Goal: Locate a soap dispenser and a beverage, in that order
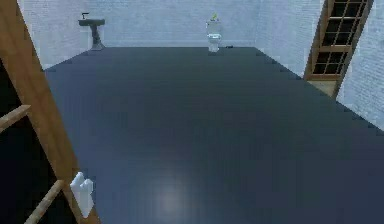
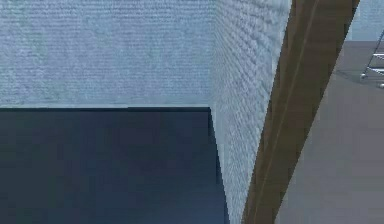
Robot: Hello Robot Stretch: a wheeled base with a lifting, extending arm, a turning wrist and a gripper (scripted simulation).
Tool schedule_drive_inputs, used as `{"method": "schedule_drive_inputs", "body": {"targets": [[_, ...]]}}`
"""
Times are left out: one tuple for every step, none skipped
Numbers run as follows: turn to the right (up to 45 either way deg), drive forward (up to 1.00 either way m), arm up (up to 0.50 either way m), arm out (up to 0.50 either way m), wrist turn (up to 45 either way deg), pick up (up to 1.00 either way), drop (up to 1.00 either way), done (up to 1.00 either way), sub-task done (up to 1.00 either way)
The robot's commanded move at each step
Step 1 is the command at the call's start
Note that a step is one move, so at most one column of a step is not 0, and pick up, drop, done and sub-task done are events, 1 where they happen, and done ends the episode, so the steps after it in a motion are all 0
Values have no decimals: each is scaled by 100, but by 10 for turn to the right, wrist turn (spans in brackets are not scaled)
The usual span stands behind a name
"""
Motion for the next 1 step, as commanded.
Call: {"method": "schedule_drive_inputs", "body": {"targets": [[0, 65, 0, 0, 0, 0, 0, 0, 0]]}}
